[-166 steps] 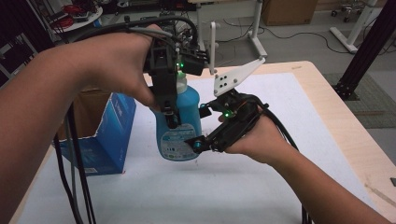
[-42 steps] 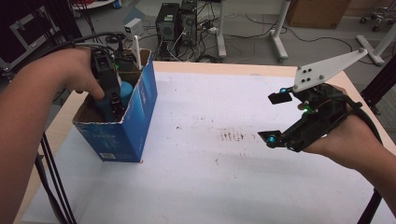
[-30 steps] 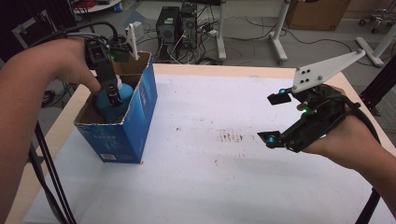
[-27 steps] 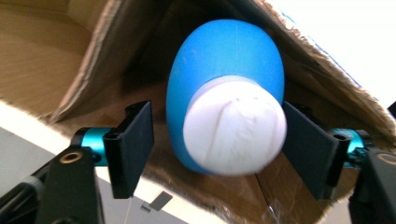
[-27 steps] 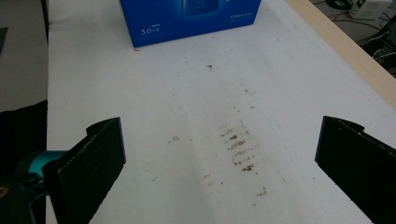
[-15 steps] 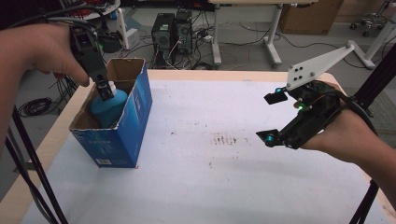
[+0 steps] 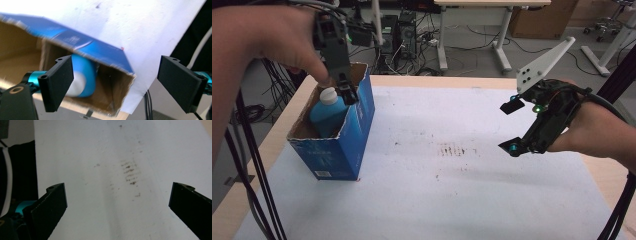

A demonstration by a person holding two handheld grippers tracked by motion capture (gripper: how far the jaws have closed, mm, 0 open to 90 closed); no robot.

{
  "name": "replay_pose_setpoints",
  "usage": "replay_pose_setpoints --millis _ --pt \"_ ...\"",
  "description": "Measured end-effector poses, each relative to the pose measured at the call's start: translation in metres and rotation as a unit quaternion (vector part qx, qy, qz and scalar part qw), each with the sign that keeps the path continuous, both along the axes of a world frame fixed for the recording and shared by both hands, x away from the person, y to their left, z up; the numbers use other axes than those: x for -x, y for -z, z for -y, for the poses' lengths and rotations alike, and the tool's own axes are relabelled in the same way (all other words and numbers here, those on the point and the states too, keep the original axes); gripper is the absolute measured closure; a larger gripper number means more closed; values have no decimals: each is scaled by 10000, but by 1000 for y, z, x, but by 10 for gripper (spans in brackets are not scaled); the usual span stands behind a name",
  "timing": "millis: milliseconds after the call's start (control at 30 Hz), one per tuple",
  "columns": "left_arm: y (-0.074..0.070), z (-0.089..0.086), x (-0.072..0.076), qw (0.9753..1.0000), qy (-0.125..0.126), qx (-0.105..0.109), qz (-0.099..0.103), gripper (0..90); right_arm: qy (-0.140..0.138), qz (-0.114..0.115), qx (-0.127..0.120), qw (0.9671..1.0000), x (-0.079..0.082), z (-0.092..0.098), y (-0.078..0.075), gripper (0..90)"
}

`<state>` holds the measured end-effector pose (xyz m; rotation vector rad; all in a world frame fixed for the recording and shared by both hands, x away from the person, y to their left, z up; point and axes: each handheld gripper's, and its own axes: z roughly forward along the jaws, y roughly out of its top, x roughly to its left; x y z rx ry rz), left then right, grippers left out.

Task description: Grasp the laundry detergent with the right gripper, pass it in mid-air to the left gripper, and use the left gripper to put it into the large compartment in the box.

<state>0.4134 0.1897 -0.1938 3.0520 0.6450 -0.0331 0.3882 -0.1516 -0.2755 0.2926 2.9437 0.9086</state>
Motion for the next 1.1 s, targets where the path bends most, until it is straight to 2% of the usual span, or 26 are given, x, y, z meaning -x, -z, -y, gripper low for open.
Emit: replay_pose_setpoints --millis 133,233,300,400,533,600,767,833,967,1033,1100 --pt "4 18 4 9995 326 54 -19 97 -76 -163 332 9993 -5 -1 1 6" --pt "9 26 4 9985 530 94 -50 88 -116 -259 493 9984 -9 0 1 6" --pt "14 30 3 9982 579 109 -98 88 -111 -337 659 9972 -11 0 3 6" --pt "23 35 3 9975 678 76 -170 87 -122 -459 987 9940 -14 2 7 6" --pt "35 38 1 9958 823 260 -303 82 -154 -584 1408 9882 -16 3 12 6" --pt "40 40 -1 9949 877 338 -372 69 -215 -621 1448 9873 -17 2 13 6" --pt "52 46 -2 9942 910 307 -485 35 -330 -633 1622 9842 -20 1 15 6" --pt "55 48 -2 9935 973 306 -497 30 -379 -607 1743 9821 -21 1 16 6" --pt "58 54 -3 9930 1042 291 -484 17 -387 -727 1813 9800 -24 2 19 6" --pt "61 56 -3 9930 1056 299 -428 17 -389 -778 1902 9779 -25 3 22 6" --pt "62 58 -4 9927 1084 263 -460 17 -415 -818 1989 9757 -26 4 25 6"
